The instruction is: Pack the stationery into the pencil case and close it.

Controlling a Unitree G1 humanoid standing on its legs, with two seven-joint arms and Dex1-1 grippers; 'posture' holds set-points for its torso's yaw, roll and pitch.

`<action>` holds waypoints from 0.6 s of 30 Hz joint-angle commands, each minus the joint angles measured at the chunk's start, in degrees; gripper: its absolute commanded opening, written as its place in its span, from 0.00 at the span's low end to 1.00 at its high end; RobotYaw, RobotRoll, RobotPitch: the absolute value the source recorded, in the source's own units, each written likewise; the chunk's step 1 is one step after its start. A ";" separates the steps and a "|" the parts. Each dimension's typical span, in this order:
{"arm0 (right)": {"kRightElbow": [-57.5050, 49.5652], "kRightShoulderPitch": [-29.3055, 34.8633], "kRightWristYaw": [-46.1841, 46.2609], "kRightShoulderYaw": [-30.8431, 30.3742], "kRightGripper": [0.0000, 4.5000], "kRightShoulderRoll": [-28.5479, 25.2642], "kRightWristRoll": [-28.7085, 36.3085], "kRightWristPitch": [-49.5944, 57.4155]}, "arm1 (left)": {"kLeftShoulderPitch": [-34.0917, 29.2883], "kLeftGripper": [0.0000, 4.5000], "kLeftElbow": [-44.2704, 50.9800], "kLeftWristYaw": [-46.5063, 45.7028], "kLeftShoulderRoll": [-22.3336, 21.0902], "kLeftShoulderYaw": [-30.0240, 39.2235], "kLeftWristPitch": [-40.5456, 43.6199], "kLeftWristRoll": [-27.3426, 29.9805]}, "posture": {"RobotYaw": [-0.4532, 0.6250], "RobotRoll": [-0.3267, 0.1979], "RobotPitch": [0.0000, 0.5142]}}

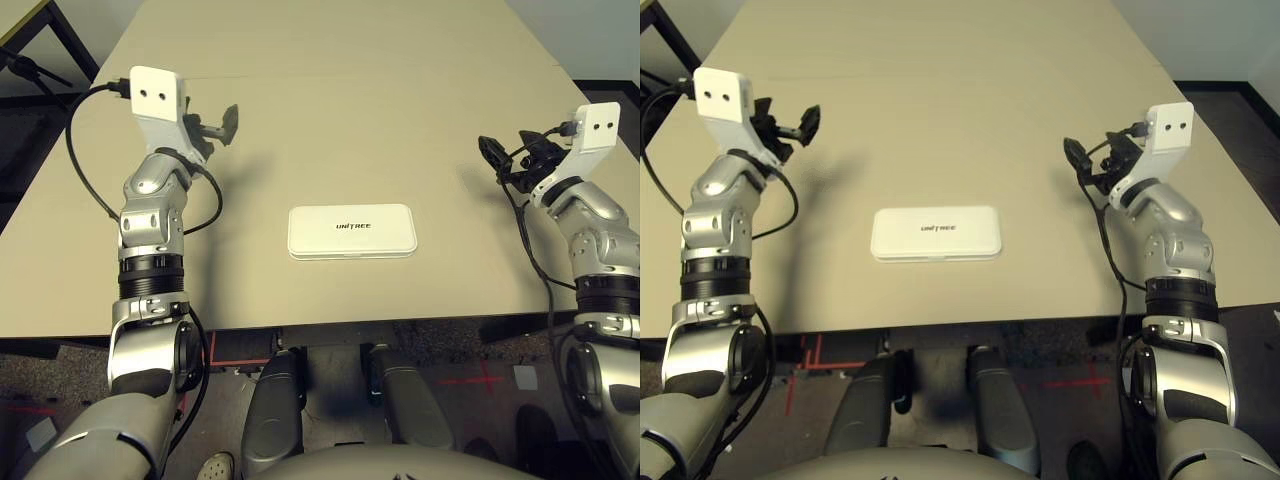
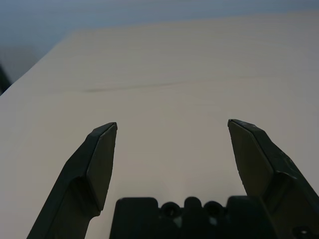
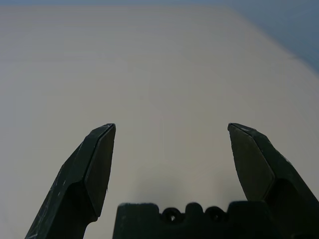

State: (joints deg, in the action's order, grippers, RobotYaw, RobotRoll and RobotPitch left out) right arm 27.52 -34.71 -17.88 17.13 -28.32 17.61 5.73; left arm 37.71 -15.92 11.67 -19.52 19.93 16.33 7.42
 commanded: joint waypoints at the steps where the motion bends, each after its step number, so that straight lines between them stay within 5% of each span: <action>1: 2.94 -0.97 3.88 1.67 1.00 0.76 -1.84 -4.46 | -2.32 0.99 2.52 -3.51 1.06 1.82 -0.15 1.79 | 0.31 0.62 0.37; 18: 7.32 -1.87 9.80 5.28 1.00 2.99 0.21 -6.19 | -7.50 0.99 5.44 -10.77 2.60 2.19 -5.70 2.66 | 0.31 0.62 0.34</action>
State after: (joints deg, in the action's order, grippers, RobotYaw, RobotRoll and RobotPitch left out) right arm 33.70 -36.93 -8.07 21.31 -25.58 17.54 -0.76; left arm 30.91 -11.44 1.27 -17.10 22.35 11.34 9.43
